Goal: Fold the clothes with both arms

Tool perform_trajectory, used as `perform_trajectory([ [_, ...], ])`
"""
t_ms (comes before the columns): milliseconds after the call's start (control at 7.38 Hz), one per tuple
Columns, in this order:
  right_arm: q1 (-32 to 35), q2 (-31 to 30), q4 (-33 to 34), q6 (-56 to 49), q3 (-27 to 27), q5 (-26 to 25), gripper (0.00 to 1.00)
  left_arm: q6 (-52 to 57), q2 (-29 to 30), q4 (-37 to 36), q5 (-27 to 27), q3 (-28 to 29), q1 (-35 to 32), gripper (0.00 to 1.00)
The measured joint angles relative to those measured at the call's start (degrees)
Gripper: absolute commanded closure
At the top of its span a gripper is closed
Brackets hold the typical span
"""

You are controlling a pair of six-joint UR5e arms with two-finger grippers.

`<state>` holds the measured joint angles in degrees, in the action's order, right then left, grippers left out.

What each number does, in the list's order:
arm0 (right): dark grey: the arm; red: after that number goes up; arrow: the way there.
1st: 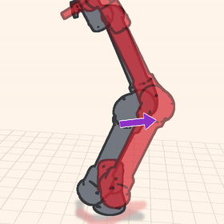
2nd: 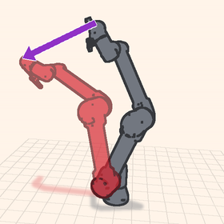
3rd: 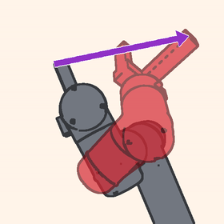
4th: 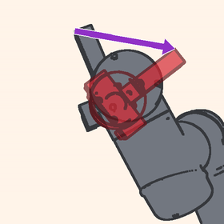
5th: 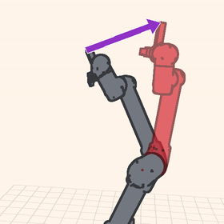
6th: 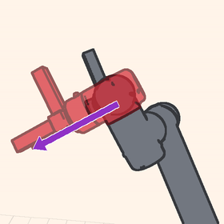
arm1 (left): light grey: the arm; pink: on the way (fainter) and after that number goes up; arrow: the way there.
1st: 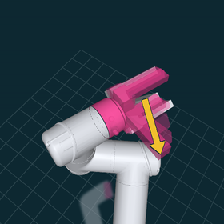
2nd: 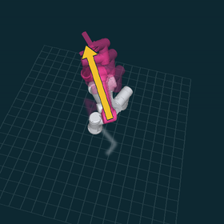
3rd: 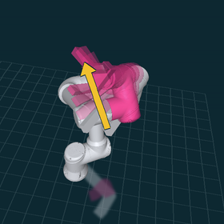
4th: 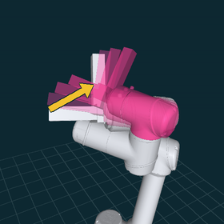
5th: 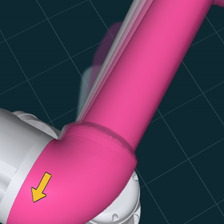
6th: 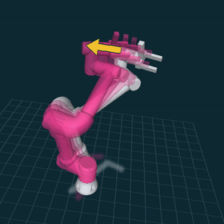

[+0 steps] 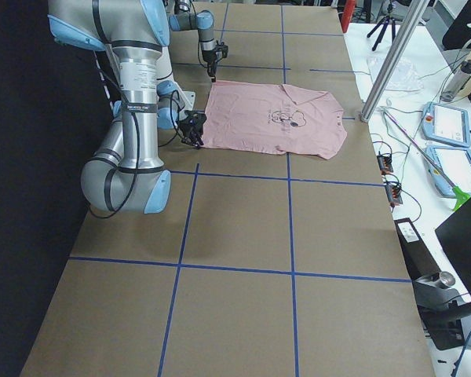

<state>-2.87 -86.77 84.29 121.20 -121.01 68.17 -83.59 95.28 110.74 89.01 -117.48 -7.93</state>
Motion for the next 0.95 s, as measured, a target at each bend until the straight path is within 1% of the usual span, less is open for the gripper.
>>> perform_trajectory([
  [271,-0.10,0.18,0.00,0.00,0.05,0.05,0.66,0.08,0.12,0.00,0.08,-0.01,-0.01,1.00],
  [677,-0.26,0.81,0.00,0.07,0.30,0.10,0.67,0.17,0.16,0.00,0.11,-0.02,-0.06,1.00],
  [813,-0.28,0.94,0.00,0.08,0.42,0.06,0.72,0.18,0.17,0.00,0.11,-0.02,-0.06,1.00],
  [948,-0.28,1.09,0.00,0.08,0.47,0.03,0.89,0.18,0.19,0.00,0.11,-0.02,-0.06,1.00],
])
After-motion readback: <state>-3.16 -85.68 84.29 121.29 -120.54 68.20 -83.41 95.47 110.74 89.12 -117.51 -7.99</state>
